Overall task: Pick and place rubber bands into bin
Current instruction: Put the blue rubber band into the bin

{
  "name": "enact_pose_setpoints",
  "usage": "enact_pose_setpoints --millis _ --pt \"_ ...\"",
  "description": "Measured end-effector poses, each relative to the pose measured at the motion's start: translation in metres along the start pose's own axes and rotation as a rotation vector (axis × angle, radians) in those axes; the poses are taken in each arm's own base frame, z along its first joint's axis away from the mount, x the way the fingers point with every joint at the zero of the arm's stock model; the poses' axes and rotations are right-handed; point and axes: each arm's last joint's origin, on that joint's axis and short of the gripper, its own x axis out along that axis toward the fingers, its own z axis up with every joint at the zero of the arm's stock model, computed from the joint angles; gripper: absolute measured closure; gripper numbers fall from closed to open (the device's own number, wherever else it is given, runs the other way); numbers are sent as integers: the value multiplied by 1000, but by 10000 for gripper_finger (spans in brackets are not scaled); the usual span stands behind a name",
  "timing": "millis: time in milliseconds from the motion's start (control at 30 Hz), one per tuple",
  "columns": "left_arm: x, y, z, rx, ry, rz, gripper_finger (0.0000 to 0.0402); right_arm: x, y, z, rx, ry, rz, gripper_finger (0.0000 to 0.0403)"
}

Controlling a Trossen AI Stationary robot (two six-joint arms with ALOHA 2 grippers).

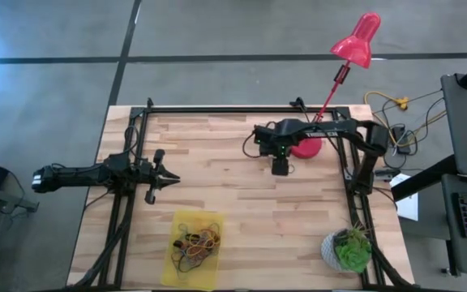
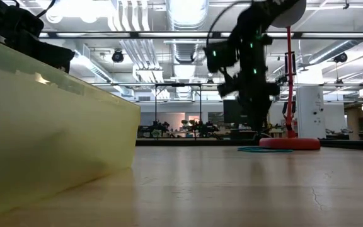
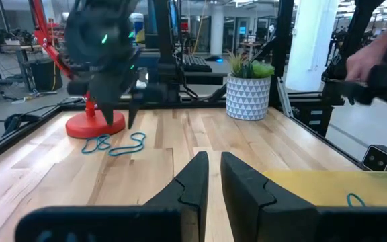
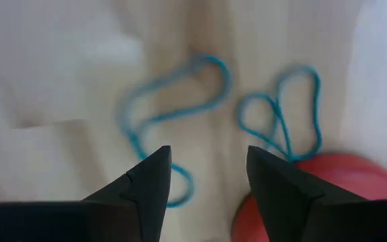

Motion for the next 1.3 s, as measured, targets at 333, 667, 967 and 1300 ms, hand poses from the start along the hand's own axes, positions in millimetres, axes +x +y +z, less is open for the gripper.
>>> enact_pose_setpoints --millis 333,667,967,1300 --pt "1 0 -1 -1 11 0 375 31 -53 -13 129 50 -4 227" --pt "1 0 -1 -1 11 0 375 37 -76 -23 167 54 15 230" --pt "1 0 -1 -2 11 1 375 56 -63 -28 164 34 55 231" --pt "1 0 -1 -2 11 0 375 66 -64 -32 169 -10 31 232"
